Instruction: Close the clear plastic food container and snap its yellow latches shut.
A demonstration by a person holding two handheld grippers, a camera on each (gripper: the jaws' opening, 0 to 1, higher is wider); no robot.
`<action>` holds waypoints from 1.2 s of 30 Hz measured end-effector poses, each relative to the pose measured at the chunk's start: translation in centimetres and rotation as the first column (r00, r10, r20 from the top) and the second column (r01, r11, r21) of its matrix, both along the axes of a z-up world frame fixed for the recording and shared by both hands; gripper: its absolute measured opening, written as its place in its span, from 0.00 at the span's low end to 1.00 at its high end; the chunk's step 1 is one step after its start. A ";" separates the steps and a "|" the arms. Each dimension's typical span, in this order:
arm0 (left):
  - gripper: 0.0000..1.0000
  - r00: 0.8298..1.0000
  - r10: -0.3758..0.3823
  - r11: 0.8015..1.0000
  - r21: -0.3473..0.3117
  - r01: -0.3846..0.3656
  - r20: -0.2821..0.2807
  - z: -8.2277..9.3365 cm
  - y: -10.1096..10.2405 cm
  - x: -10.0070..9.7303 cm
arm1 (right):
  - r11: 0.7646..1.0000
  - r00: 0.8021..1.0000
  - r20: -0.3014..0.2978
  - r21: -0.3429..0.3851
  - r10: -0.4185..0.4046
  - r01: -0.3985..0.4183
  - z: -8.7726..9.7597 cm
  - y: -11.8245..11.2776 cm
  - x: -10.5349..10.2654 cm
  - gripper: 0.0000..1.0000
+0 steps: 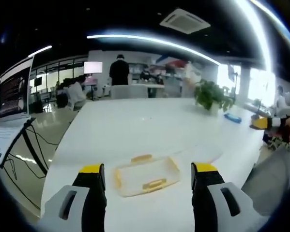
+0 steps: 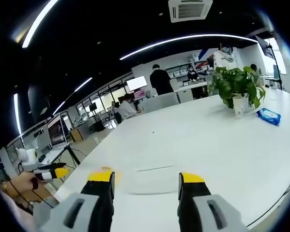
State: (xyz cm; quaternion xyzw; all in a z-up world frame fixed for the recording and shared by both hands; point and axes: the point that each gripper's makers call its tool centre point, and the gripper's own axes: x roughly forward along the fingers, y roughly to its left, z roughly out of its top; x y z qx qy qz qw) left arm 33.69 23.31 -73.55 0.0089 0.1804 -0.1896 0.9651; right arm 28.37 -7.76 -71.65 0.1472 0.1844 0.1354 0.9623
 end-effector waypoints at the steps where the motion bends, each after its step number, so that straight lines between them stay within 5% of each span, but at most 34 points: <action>1: 0.72 1.000 -0.002 1.000 0.013 0.002 -0.002 -0.1 0.0 0.0 | 1.000 1.000 0.000 -0.002 0.002 -0.002 0.0 0.1 0.0 0.51; 7: 0.76 0.999 -0.017 1.000 -0.019 0.018 0.039 0.6 -0.3 0.4 | 1.000 1.000 -0.008 -0.008 0.008 -0.008 -0.2 0.5 0.3 0.53; 15: 0.82 1.000 -0.013 0.999 -0.029 0.014 0.027 0.2 -0.1 1.2 | 0.999 1.000 -0.010 -0.034 0.024 -0.025 -0.6 1.4 1.5 0.58; 32: 0.77 1.000 0.021 1.000 -0.019 -0.021 -0.019 -1.1 1.5 3.1 | 0.999 1.000 -0.007 -0.052 0.006 -0.006 -0.5 0.2 5.0 0.56; 36: 0.76 1.000 0.017 0.999 -0.029 -0.017 -0.012 -0.6 1.3 4.0 | 0.994 0.999 0.004 -0.104 0.048 -0.047 -0.2 0.4 6.3 0.56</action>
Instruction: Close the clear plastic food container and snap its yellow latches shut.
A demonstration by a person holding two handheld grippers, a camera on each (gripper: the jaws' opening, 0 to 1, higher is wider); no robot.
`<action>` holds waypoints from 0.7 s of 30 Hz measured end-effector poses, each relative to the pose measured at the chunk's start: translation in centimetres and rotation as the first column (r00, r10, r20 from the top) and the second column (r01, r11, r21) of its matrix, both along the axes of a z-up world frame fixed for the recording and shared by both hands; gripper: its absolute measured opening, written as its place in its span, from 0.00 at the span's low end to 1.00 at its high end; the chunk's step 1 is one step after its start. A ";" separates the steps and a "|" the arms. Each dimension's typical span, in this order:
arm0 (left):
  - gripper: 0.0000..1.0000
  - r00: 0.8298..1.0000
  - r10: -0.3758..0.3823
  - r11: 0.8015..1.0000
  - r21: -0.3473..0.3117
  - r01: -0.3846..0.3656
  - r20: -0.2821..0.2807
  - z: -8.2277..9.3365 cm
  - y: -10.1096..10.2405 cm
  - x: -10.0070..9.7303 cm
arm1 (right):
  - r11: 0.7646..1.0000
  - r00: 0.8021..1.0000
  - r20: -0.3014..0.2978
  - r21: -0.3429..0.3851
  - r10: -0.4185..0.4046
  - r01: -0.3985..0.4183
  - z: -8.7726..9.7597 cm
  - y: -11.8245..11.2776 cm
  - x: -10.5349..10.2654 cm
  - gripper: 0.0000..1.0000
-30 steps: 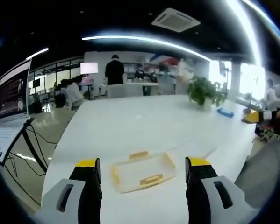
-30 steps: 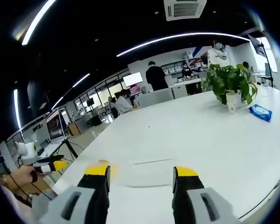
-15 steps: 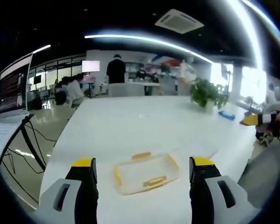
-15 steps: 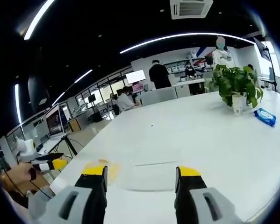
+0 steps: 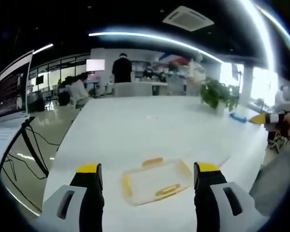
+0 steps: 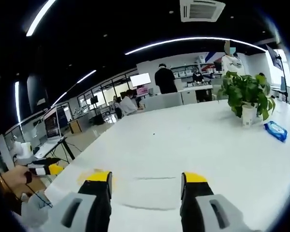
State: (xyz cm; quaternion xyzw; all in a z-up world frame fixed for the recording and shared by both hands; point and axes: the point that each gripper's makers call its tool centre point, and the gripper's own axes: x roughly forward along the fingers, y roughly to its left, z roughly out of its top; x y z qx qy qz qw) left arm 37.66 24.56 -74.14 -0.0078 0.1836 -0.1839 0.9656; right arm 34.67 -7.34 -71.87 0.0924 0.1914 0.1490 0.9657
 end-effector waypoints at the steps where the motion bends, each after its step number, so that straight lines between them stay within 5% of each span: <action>1: 0.76 1.000 -0.005 1.000 -0.002 0.006 0.012 0.3 -0.2 0.3 | 1.000 1.000 0.010 -0.005 0.004 -0.004 0.3 0.0 0.4 0.56; 21: 0.76 1.000 0.007 1.000 0.024 -0.008 0.002 -0.4 0.5 1.1 | 0.998 0.999 -0.002 0.049 0.039 -0.038 -0.4 2.7 2.4 0.55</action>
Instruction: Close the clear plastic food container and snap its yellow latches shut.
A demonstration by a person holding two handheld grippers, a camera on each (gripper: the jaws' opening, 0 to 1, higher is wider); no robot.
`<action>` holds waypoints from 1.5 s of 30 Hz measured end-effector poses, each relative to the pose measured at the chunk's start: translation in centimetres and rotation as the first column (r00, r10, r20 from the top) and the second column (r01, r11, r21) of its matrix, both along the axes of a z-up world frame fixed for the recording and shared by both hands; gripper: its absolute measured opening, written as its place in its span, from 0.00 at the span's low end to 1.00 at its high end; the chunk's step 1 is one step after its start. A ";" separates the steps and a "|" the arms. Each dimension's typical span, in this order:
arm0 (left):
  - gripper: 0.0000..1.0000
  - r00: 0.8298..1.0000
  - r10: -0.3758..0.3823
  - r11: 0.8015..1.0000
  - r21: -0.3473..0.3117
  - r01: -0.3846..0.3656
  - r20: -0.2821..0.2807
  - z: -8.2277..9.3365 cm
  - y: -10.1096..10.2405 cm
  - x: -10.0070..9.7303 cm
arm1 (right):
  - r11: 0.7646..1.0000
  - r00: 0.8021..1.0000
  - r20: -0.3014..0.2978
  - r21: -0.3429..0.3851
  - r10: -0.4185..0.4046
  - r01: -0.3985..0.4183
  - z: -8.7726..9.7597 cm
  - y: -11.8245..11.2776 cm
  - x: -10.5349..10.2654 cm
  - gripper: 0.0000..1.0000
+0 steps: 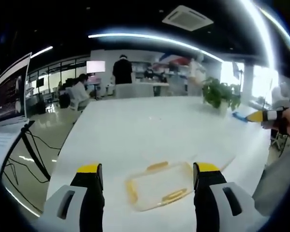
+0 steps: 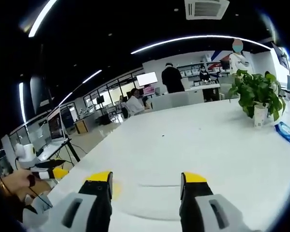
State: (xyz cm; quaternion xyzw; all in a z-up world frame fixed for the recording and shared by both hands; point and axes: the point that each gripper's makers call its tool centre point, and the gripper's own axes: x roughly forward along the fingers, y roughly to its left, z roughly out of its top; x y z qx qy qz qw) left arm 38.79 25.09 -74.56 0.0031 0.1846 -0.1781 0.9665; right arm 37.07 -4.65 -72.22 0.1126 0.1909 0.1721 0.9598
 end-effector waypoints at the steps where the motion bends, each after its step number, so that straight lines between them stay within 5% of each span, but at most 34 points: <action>1: 0.75 1.000 -0.001 1.000 0.000 0.001 -0.003 -0.1 0.0 0.0 | 1.000 1.000 -0.001 0.001 0.001 -0.001 -0.1 0.1 0.0 0.55; 25: 0.72 1.000 0.008 1.000 -0.024 -0.008 -0.012 -0.3 -0.8 2.1 | 0.998 0.998 -0.035 0.041 0.048 -0.047 -1.3 3.2 1.2 0.53; 34: 0.71 0.999 -0.016 1.000 -0.007 0.015 -0.045 -1.9 -1.0 1.8 | 0.996 0.996 -0.041 0.046 0.080 -0.078 -1.4 4.6 1.8 0.53; 45: 0.70 0.998 0.002 1.000 -0.008 -0.003 -0.063 -2.7 -0.1 1.7 | 0.985 0.985 -0.063 0.081 0.159 -0.154 -2.3 8.9 1.7 0.51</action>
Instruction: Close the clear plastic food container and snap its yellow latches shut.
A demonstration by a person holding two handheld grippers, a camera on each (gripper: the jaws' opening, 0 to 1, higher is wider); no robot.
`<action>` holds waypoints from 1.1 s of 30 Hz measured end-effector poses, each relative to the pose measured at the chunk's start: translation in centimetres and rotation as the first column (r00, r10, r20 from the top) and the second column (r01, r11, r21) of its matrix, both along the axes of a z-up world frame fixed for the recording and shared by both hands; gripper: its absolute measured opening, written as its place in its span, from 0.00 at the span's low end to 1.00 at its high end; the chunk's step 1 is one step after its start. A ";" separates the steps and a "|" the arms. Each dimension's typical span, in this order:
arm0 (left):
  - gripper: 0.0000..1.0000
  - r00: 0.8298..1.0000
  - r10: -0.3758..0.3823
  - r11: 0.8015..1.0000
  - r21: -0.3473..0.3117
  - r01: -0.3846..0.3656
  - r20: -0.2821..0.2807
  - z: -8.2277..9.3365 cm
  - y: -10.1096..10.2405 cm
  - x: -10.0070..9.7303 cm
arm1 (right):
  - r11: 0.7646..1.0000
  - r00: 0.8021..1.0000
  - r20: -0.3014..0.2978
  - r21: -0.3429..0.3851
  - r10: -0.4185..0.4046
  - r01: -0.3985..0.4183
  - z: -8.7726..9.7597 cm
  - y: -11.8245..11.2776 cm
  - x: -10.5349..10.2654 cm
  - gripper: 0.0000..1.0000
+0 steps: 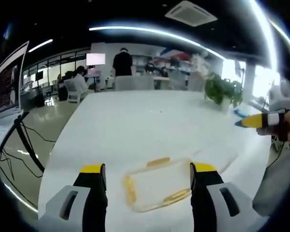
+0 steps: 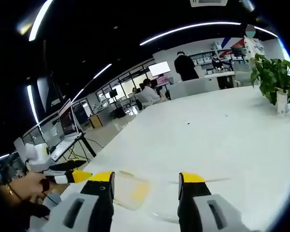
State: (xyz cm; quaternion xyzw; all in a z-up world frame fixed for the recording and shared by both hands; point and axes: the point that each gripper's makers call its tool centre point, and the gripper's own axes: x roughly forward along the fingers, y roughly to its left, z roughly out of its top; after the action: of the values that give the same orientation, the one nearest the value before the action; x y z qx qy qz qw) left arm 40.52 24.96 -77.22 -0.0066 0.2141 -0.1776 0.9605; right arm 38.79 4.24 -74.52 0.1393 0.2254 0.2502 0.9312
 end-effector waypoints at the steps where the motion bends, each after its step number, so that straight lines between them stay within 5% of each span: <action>1: 0.70 1.000 0.002 1.000 -0.001 -0.002 0.000 0.0 0.1 0.0 | 1.000 1.000 -0.002 0.002 0.006 -0.006 -0.1 0.3 0.0 0.51; 24: 0.65 0.999 0.022 1.000 0.004 -0.022 -0.035 -1.4 1.6 0.4 | 0.996 0.995 -0.057 0.049 0.077 -0.074 -1.3 5.2 0.6 0.47; 27: 0.65 0.999 0.022 1.000 0.007 -0.022 -0.041 -1.7 1.7 0.5 | 0.995 0.995 0.004 -0.023 0.098 -0.098 -1.1 5.5 0.9 0.47; 33: 0.64 0.999 0.023 1.000 0.009 -0.023 -0.048 -2.0 1.8 0.6 | 0.995 0.996 -0.012 -0.042 0.088 -0.088 -2.3 6.0 0.9 0.43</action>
State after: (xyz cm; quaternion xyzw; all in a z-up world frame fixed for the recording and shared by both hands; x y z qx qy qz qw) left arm 41.08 26.76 -79.23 -0.0095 0.2380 -0.1655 0.9570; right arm 39.71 10.20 -76.82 0.1105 0.2413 0.2854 0.9209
